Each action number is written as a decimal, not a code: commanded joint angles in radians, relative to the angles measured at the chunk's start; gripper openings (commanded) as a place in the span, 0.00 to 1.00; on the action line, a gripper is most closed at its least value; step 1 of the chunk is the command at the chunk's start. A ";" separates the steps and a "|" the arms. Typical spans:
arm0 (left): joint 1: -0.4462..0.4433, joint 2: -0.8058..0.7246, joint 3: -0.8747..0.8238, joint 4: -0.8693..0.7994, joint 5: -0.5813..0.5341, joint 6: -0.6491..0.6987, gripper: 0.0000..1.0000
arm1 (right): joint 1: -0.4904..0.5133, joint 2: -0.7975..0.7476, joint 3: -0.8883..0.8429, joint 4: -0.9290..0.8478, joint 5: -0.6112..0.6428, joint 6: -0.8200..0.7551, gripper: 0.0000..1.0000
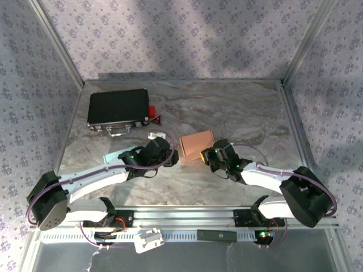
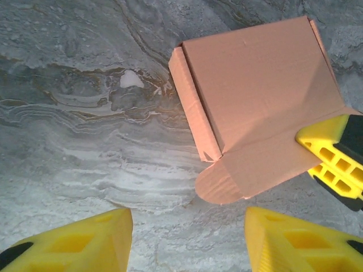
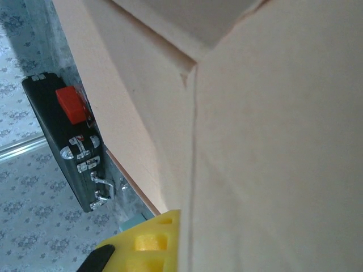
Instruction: Fold the paper box
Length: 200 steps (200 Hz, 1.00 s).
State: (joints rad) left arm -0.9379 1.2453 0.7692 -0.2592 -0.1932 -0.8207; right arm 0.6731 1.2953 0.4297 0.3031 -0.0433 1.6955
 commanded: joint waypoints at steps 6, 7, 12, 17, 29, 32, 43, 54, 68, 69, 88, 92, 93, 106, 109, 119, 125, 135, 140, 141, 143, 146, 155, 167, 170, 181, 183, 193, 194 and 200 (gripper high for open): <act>0.031 0.044 0.047 0.065 0.074 0.016 0.53 | -0.008 -0.024 -0.013 -0.127 -0.018 -0.048 0.19; 0.033 0.046 0.048 0.065 0.076 0.017 0.53 | -0.009 -0.025 -0.012 -0.131 -0.017 -0.050 0.20; 0.040 0.053 0.051 0.067 0.084 0.019 0.53 | -0.008 -0.033 -0.008 -0.150 -0.014 -0.058 0.26; 0.046 0.063 0.055 0.067 0.090 0.021 0.53 | -0.007 -0.044 -0.003 -0.173 -0.010 -0.067 0.32; 0.059 0.083 0.064 0.070 0.108 0.030 0.53 | -0.009 -0.073 0.006 -0.229 0.001 -0.088 0.43; 0.065 0.088 0.065 0.070 0.114 0.032 0.53 | -0.010 -0.083 0.006 -0.240 0.006 -0.095 0.45; 0.087 0.106 0.072 0.075 0.143 0.039 0.54 | -0.014 -0.126 0.021 -0.289 0.021 -0.142 0.51; 0.123 0.125 0.079 0.079 0.191 0.047 0.55 | -0.026 -0.181 0.060 -0.379 0.041 -0.231 0.57; 0.195 0.164 0.100 0.062 0.288 0.059 0.56 | -0.047 -0.246 0.144 -0.538 0.073 -0.415 0.62; 0.201 0.167 0.103 0.059 0.298 0.058 0.56 | -0.050 -0.250 0.150 -0.551 0.074 -0.432 0.63; 0.272 0.233 0.156 0.004 0.409 0.086 0.56 | -0.137 -0.292 0.249 -0.701 -0.015 -0.686 0.67; 0.277 0.243 0.166 -0.007 0.417 0.092 0.56 | -0.166 -0.297 0.262 -0.705 -0.061 -0.750 0.68; 0.278 0.244 0.168 -0.009 0.419 0.093 0.56 | -0.172 -0.297 0.265 -0.706 -0.074 -0.763 0.68; 0.282 0.266 0.191 -0.011 0.430 0.103 0.56 | -0.263 -0.293 0.310 -0.726 -0.217 -0.941 0.69; 0.282 0.271 0.193 -0.007 0.433 0.102 0.56 | -0.279 -0.289 0.321 -0.737 -0.244 -0.974 0.70; 0.282 0.287 0.201 0.013 0.448 0.096 0.56 | -0.325 -0.266 0.365 -0.787 -0.296 -1.075 0.70; 0.281 0.300 0.205 0.023 0.454 0.089 0.56 | -0.345 -0.246 0.389 -0.818 -0.303 -1.134 0.70; 0.283 0.322 0.209 0.038 0.451 0.080 0.56 | -0.373 -0.207 0.426 -0.860 -0.293 -1.197 0.71; 0.283 0.333 0.209 0.046 0.451 0.076 0.56 | -0.387 -0.188 0.441 -0.873 -0.290 -1.218 0.71; 0.284 0.335 0.210 0.048 0.451 0.074 0.56 | -0.390 -0.185 0.443 -0.874 -0.290 -1.221 0.71; 0.285 0.340 0.212 0.050 0.451 0.072 0.56 | -0.396 -0.174 0.447 -0.876 -0.287 -1.227 0.71; 0.286 0.346 0.212 0.054 0.451 0.070 0.56 | -0.405 -0.164 0.452 -0.877 -0.286 -1.233 0.71; 0.291 0.367 0.217 0.060 0.450 0.059 0.56 | -0.428 -0.122 0.464 -0.863 -0.296 -1.247 0.72; 0.297 0.394 0.222 0.071 0.453 0.049 0.56 | -0.466 -0.068 0.473 -0.828 -0.327 -1.258 0.75; 0.299 0.399 0.223 0.074 0.454 0.047 0.56 | -0.471 -0.051 0.474 -0.817 -0.333 -1.259 0.76; 0.304 0.422 0.228 0.084 0.466 0.035 0.55 | -0.489 0.009 0.487 -0.787 -0.360 -1.266 0.77; 0.305 0.426 0.228 0.087 0.470 0.032 0.55 | -0.492 0.020 0.489 -0.782 -0.364 -1.268 0.77; 0.307 0.443 0.229 0.108 0.486 0.021 0.54 | -0.496 0.075 0.506 -0.761 -0.381 -1.279 0.77; 0.306 0.444 0.229 0.111 0.488 0.020 0.54 | -0.496 0.079 0.508 -0.759 -0.383 -1.279 0.77; 0.306 0.450 0.226 0.124 0.492 0.010 0.54 | -0.496 0.111 0.519 -0.751 -0.389 -1.284 0.77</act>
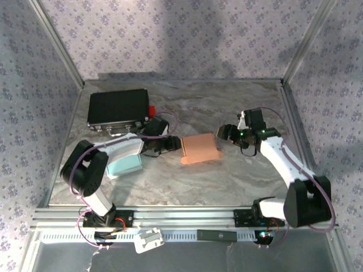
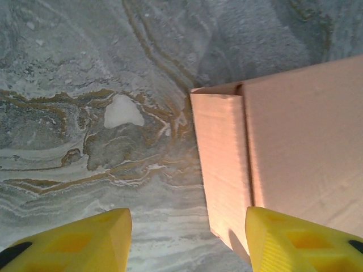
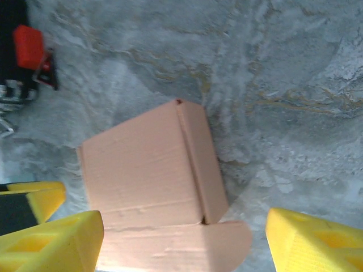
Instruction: Fold the paper box
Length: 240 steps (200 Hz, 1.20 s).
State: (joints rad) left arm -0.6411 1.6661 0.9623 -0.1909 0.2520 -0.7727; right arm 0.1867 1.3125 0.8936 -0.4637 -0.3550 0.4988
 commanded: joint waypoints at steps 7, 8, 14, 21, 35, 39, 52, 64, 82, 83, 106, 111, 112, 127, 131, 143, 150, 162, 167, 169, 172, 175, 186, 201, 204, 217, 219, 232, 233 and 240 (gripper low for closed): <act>0.009 0.036 0.031 0.077 0.056 -0.044 0.53 | -0.010 0.122 0.064 0.026 -0.086 -0.092 0.77; 0.009 0.038 0.031 0.080 0.056 -0.046 0.53 | -0.010 0.127 0.065 0.028 -0.088 -0.093 0.77; 0.010 0.043 0.030 0.097 0.065 -0.053 0.53 | -0.010 0.152 0.070 0.039 -0.092 -0.095 0.76; 0.009 0.048 0.029 0.110 0.069 -0.061 0.52 | -0.010 0.172 0.074 0.048 -0.095 -0.097 0.76; 0.006 0.044 0.021 0.126 0.065 -0.075 0.51 | -0.016 0.210 0.070 0.068 -0.115 -0.098 0.76; 0.004 0.037 0.012 0.135 0.060 -0.081 0.51 | -0.019 0.221 0.068 0.075 -0.121 -0.098 0.76; 0.000 0.008 -0.022 0.173 0.045 -0.104 0.51 | -0.023 0.249 0.051 0.110 -0.150 -0.095 0.76; -0.003 -0.013 -0.044 0.207 0.049 -0.125 0.51 | -0.027 0.275 0.040 0.126 -0.173 -0.097 0.76; -0.012 -0.001 -0.037 0.224 0.072 -0.130 0.52 | -0.030 0.300 0.021 0.155 -0.193 -0.096 0.75; -0.012 0.002 -0.036 0.224 0.073 -0.130 0.52 | -0.030 0.301 0.020 0.157 -0.194 -0.096 0.75; -0.019 0.065 -0.007 0.201 0.084 -0.127 0.49 | -0.036 0.316 -0.005 0.200 -0.232 -0.080 0.75; -0.019 0.071 -0.012 0.215 0.085 -0.130 0.48 | -0.036 0.319 -0.007 0.206 -0.238 -0.077 0.75; -0.019 0.071 -0.013 0.217 0.084 -0.131 0.48 | -0.037 0.320 -0.007 0.208 -0.239 -0.077 0.75; -0.019 0.082 -0.032 0.262 0.087 -0.146 0.44 | -0.038 0.329 -0.017 0.225 -0.255 -0.072 0.75; -0.019 0.085 -0.036 0.269 0.088 -0.149 0.42 | -0.038 0.333 -0.022 0.228 -0.260 -0.071 0.75; -0.019 0.094 -0.041 0.281 0.090 -0.153 0.36 | -0.040 0.337 -0.033 0.246 -0.275 -0.066 0.76; -0.019 0.096 -0.045 0.285 0.086 -0.152 0.32 | -0.042 0.339 -0.040 0.257 -0.287 -0.064 0.76; -0.018 0.096 -0.061 0.298 0.078 -0.155 0.28 | -0.044 0.344 -0.048 0.271 -0.303 -0.059 0.76; -0.017 0.095 -0.067 0.302 0.075 -0.155 0.27 | -0.045 0.347 -0.054 0.277 -0.310 -0.058 0.76; -0.016 0.095 -0.070 0.305 0.074 -0.155 0.27 | -0.045 0.347 -0.056 0.279 -0.312 -0.057 0.76; -0.017 0.094 -0.073 0.308 0.073 -0.155 0.26 | -0.046 0.348 -0.057 0.283 -0.317 -0.057 0.76; -0.016 0.093 -0.077 0.312 0.072 -0.157 0.26 | -0.046 0.348 -0.059 0.287 -0.322 -0.057 0.76; -0.012 0.093 -0.094 0.324 0.069 -0.159 0.25 | -0.046 0.349 -0.070 0.298 -0.335 -0.054 0.76; -0.006 0.094 -0.119 0.343 0.068 -0.162 0.24 | -0.048 0.347 -0.084 0.314 -0.350 -0.052 0.77; -0.004 0.093 -0.123 0.347 0.067 -0.164 0.24 | -0.049 0.347 -0.089 0.321 -0.356 -0.050 0.77; 0.000 0.090 -0.147 0.367 0.067 -0.172 0.24 | -0.051 0.350 -0.103 0.354 -0.395 -0.039 0.77; 0.002 0.087 -0.152 0.371 0.067 -0.174 0.23 | -0.051 0.350 -0.105 0.358 -0.401 -0.037 0.77; 0.008 0.076 -0.184 0.399 0.063 -0.184 0.23 | -0.050 0.348 -0.120 0.389 -0.431 -0.021 0.77; 0.009 0.075 -0.187 0.400 0.063 -0.184 0.23 | -0.050 0.349 -0.120 0.391 -0.433 -0.020 0.77; 0.014 0.071 -0.202 0.409 0.061 -0.186 0.22 | -0.049 0.348 -0.125 0.408 -0.452 -0.012 0.77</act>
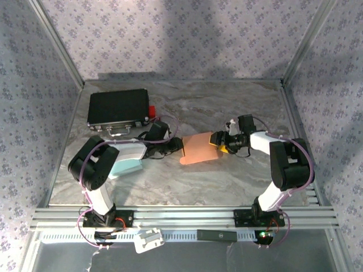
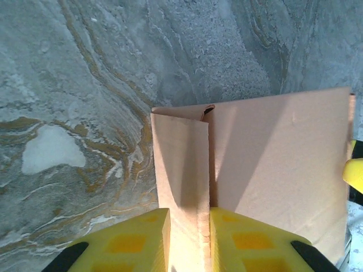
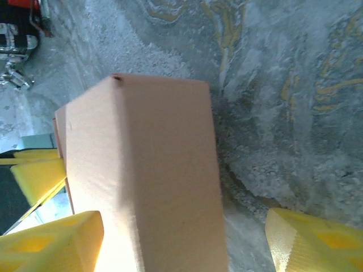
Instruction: Fold the paper box
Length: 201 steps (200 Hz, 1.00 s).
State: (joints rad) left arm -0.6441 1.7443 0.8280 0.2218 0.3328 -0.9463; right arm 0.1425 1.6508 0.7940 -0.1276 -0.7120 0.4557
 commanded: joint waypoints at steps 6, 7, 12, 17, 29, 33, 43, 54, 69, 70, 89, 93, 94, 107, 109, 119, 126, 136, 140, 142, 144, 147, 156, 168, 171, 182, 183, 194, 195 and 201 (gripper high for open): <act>0.022 -0.009 -0.076 0.001 -0.019 -0.011 0.21 | -0.002 0.009 -0.032 0.086 -0.108 0.039 0.77; 0.022 -0.009 -0.077 0.002 -0.019 -0.011 0.21 | -0.002 0.008 -0.033 0.088 -0.111 0.040 0.77; 0.026 -0.013 -0.084 0.005 -0.017 -0.011 0.21 | -0.002 0.008 -0.038 0.100 -0.117 0.047 0.77; 0.030 -0.010 -0.088 0.009 -0.016 -0.011 0.21 | 0.000 0.008 -0.043 0.113 -0.128 0.055 0.78; 0.033 -0.007 -0.092 0.016 -0.010 -0.011 0.21 | 0.006 0.013 -0.054 0.157 -0.154 0.084 0.77; 0.033 -0.006 -0.091 0.019 -0.008 -0.011 0.21 | 0.009 0.015 -0.057 0.174 -0.162 0.097 0.77; 0.033 -0.003 -0.088 0.021 -0.006 -0.012 0.21 | 0.020 0.022 -0.064 0.220 -0.179 0.128 0.76; 0.034 -0.002 -0.085 0.021 -0.008 -0.014 0.21 | 0.031 0.028 -0.071 0.268 -0.194 0.165 0.75; 0.035 -0.003 -0.081 0.019 -0.008 -0.012 0.21 | 0.044 0.030 -0.080 0.315 -0.199 0.209 0.74; 0.035 -0.003 -0.081 0.019 -0.008 -0.012 0.21 | 0.045 0.029 -0.081 0.317 -0.199 0.212 0.74; 0.036 -0.009 -0.084 0.016 -0.013 -0.008 0.21 | 0.053 0.031 -0.089 0.361 -0.208 0.262 0.70; 0.037 -0.011 -0.083 0.016 -0.014 -0.008 0.21 | 0.056 0.033 -0.090 0.369 -0.212 0.271 0.69; 0.037 -0.012 -0.084 0.017 -0.014 -0.008 0.21 | 0.056 0.034 -0.090 0.371 -0.212 0.273 0.69; 0.037 -0.017 -0.085 0.016 -0.015 -0.006 0.23 | 0.062 0.039 -0.092 0.385 -0.217 0.293 0.64; 0.038 -0.018 -0.085 0.017 -0.015 -0.005 0.23 | 0.063 0.039 -0.092 0.386 -0.216 0.294 0.64; 0.037 -0.028 -0.087 0.019 -0.019 -0.002 0.25 | 0.066 0.039 -0.094 0.390 -0.211 0.306 0.61; 0.038 -0.039 -0.087 0.018 -0.023 0.002 0.28 | 0.066 0.039 -0.096 0.396 -0.208 0.316 0.60; 0.038 -0.063 -0.089 0.011 -0.032 0.014 0.37 | 0.066 0.038 -0.103 0.413 -0.209 0.339 0.58; 0.038 -0.077 -0.091 0.006 -0.039 0.021 0.40 | 0.066 0.037 -0.105 0.415 -0.207 0.347 0.57; 0.038 -0.084 -0.091 0.005 -0.042 0.025 0.42 | 0.065 0.035 -0.106 0.414 -0.206 0.351 0.57; 0.037 -0.092 -0.093 0.003 -0.046 0.031 0.43 | 0.066 0.034 -0.107 0.416 -0.205 0.355 0.56; 0.037 -0.102 -0.095 -0.001 -0.052 0.039 0.45 | 0.066 0.034 -0.108 0.418 -0.205 0.362 0.56; 0.034 -0.145 -0.106 -0.007 -0.071 0.068 0.51 | 0.066 0.029 -0.109 0.424 -0.207 0.384 0.54; 0.029 -0.211 -0.126 0.003 -0.087 0.132 0.58 | 0.064 0.022 -0.109 0.412 -0.197 0.413 0.52; 0.026 -0.227 -0.130 0.002 -0.093 0.147 0.59 | 0.065 0.021 -0.107 0.408 -0.194 0.420 0.51; 0.017 -0.280 -0.138 -0.034 -0.135 0.202 0.65 | 0.064 0.018 -0.108 0.405 -0.188 0.457 0.49; 0.016 -0.284 -0.139 -0.036 -0.137 0.207 0.66 | 0.063 0.017 -0.108 0.405 -0.187 0.460 0.49; 0.019 -0.310 -0.136 -0.076 -0.151 0.236 0.70 | 0.068 0.020 -0.104 0.400 -0.190 0.498 0.48; 0.020 -0.312 -0.135 -0.082 -0.152 0.237 0.70 | 0.067 0.020 -0.104 0.400 -0.190 0.501 0.48; 0.027 -0.319 -0.129 -0.105 -0.153 0.235 0.71 | 0.067 0.020 -0.101 0.395 -0.191 0.521 0.48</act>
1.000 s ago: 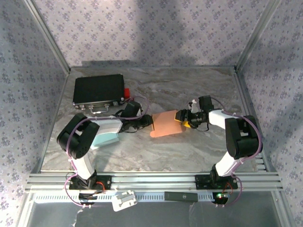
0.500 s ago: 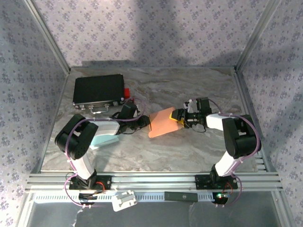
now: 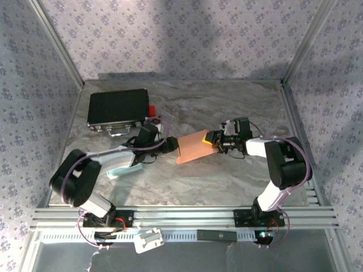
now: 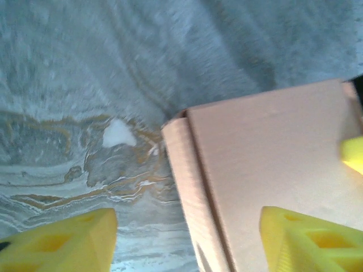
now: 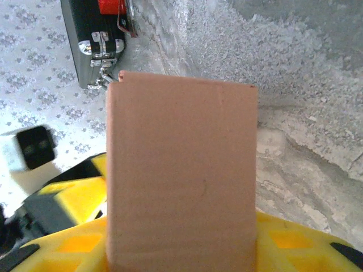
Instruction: Fold the paper box
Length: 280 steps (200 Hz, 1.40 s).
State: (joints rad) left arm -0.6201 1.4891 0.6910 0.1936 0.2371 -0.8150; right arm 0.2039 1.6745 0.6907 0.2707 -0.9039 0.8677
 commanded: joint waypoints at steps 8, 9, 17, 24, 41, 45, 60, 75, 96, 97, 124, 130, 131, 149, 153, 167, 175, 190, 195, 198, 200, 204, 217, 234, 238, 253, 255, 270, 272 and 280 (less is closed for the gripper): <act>0.015 -0.064 0.016 -0.104 -0.054 0.077 0.72 | 0.007 -0.006 0.007 -0.020 0.000 0.131 0.47; 0.016 -0.064 0.018 -0.106 -0.053 0.071 0.71 | 0.007 -0.006 0.007 -0.024 0.000 0.133 0.47; 0.030 -0.060 0.022 -0.111 -0.034 0.017 0.72 | 0.009 -0.006 0.014 -0.050 0.004 0.157 0.47; 0.037 -0.055 0.023 -0.099 -0.017 -0.038 0.72 | 0.009 -0.004 0.023 -0.073 0.003 0.178 0.47; 0.029 -0.061 0.018 -0.051 -0.020 -0.198 0.72 | 0.009 0.010 0.028 -0.101 -0.016 0.268 0.45; 0.025 -0.062 0.019 -0.042 -0.027 -0.237 0.72 | 0.009 0.014 0.026 -0.091 -0.020 0.293 0.44; 0.014 -0.070 0.033 -0.085 -0.069 -0.387 0.72 | 0.016 0.027 0.011 -0.062 -0.036 0.398 0.43; 0.015 -0.075 0.024 -0.081 -0.076 -0.533 0.73 | 0.030 0.032 0.000 -0.021 -0.043 0.486 0.43; 0.015 -0.062 -0.016 -0.012 -0.063 -0.776 0.73 | 0.053 0.025 -0.015 0.010 -0.032 0.582 0.43; 0.015 -0.062 -0.016 -0.013 -0.062 -0.789 0.73 | 0.054 0.025 -0.014 0.010 -0.031 0.584 0.43; 0.002 -0.027 -0.031 0.005 -0.018 -1.024 0.73 | 0.080 0.019 -0.021 0.027 -0.008 0.672 0.43; -0.001 -0.014 -0.031 0.004 -0.002 -1.067 0.73 | 0.085 0.022 -0.023 0.032 -0.006 0.685 0.43; -0.002 -0.012 -0.030 0.006 -0.001 -1.073 0.73 | 0.086 0.021 -0.023 0.033 -0.006 0.688 0.43; -0.004 0.007 -0.028 0.012 0.037 -1.139 0.73 | 0.095 0.027 -0.027 0.040 0.003 0.725 0.43; -0.005 0.007 -0.031 0.013 0.036 -1.147 0.73 | 0.096 0.027 -0.027 0.035 0.006 0.729 0.43; -0.008 -0.003 -0.034 0.007 0.037 -1.165 0.73 | 0.099 0.025 -0.034 0.028 0.016 0.748 0.43; -0.011 -0.013 -0.035 -0.009 0.038 -1.171 0.73 | 0.101 0.019 -0.042 0.037 0.024 0.765 0.43; -0.013 -0.042 -0.049 -0.034 0.026 -1.188 0.79 | 0.101 0.006 -0.053 0.040 0.035 0.784 0.43; -0.017 -0.053 -0.053 -0.050 0.022 -1.198 0.83 | 0.101 0.001 -0.055 0.038 0.039 0.787 0.43; -0.018 -0.060 -0.053 -0.061 0.020 -1.203 0.85 | 0.102 0.000 -0.056 0.037 0.042 0.791 0.43; -0.020 -0.064 -0.054 -0.066 0.017 -1.205 0.86 | 0.102 -0.004 -0.057 0.035 0.044 0.793 0.43; -0.021 -0.071 -0.053 -0.071 0.013 -1.207 0.86 | 0.103 -0.007 -0.058 0.031 0.047 0.796 0.43; -0.027 -0.084 -0.053 -0.067 0.004 -1.221 0.86 | 0.107 -0.017 -0.065 0.032 0.060 0.817 0.42; -0.032 -0.079 -0.047 -0.041 0.004 -1.243 0.85 | 0.118 -0.023 -0.068 0.050 0.069 0.849 0.42; -0.032 -0.076 -0.045 -0.042 0.007 -1.246 0.84 | 0.122 -0.024 -0.069 0.054 0.073 0.855 0.42; -0.032 -0.067 -0.043 -0.032 0.008 -1.263 0.82 | 0.134 -0.037 -0.078 0.056 0.091 0.878 0.42; -0.033 -0.066 -0.042 -0.031 0.007 -1.266 0.81 | 0.135 -0.039 -0.079 0.056 0.093 0.880 0.42; -0.035 -0.061 -0.044 -0.014 0.004 -1.285 0.77 | 0.146 -0.045 -0.084 0.054 0.100 0.893 0.42; -0.035 -0.061 -0.043 -0.015 0.003 -1.287 0.77 | 0.147 -0.045 -0.085 0.054 0.101 0.896 0.42; -0.036 -0.062 -0.042 -0.019 0.000 -1.293 0.74 | 0.153 -0.048 -0.092 0.062 0.104 0.906 0.42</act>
State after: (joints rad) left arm -0.6495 1.4277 0.6327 0.1616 0.2539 -2.0480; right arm 0.3378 1.6432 0.6254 0.3542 -0.8497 1.7172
